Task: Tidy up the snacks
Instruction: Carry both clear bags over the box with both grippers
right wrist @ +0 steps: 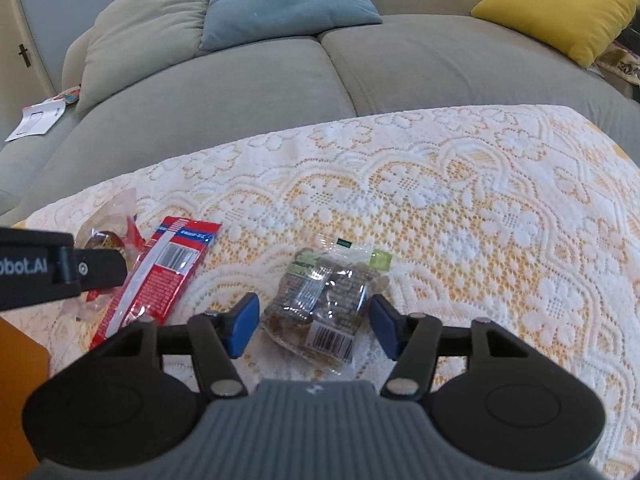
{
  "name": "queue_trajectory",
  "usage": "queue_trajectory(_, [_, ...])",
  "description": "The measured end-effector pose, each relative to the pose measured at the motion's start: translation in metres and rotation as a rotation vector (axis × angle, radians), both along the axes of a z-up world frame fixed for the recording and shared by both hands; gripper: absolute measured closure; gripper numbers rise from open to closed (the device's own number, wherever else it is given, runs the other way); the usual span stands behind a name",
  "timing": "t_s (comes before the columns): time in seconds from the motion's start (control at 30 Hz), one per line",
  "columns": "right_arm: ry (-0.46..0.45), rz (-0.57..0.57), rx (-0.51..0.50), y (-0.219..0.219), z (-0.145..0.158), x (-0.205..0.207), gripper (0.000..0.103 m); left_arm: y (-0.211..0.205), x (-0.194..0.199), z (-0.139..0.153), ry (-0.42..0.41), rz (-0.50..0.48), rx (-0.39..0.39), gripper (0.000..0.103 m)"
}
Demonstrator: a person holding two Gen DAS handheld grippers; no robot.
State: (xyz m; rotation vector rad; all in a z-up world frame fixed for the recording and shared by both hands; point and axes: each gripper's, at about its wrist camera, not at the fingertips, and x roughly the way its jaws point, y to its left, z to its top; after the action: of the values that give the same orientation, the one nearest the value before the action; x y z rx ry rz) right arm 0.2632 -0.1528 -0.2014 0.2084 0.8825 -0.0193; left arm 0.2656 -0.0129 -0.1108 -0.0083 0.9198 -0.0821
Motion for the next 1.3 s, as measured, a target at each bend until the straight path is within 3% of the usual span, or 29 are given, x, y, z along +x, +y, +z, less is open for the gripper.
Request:
queue_trajectory(0.2, [-0.005, 0.021, -0.003, 0.001, 0.014, -0.008, 0.056, 0.004, -0.01, 0.01, -0.001, 0.0, -0.007, 0.069])
queue_trajectory(0.57, [-0.014, 0.102, -0.038, 0.0, 0.057, -0.04, 0.057, 0.013, -0.049, 0.042, -0.015, -0.005, -0.018, 0.069])
queue_trajectory(0.97, [-0.028, 0.224, -0.056, 0.008, 0.108, -0.106, 0.057, 0.035, -0.117, 0.078, -0.003, 0.001, -0.003, 0.069])
queue_trajectory(1.3, [-0.079, 0.392, 0.09, 0.039, 0.14, -0.159, 0.057, 0.086, -0.16, 0.089, 0.02, 0.084, 0.005, 0.069])
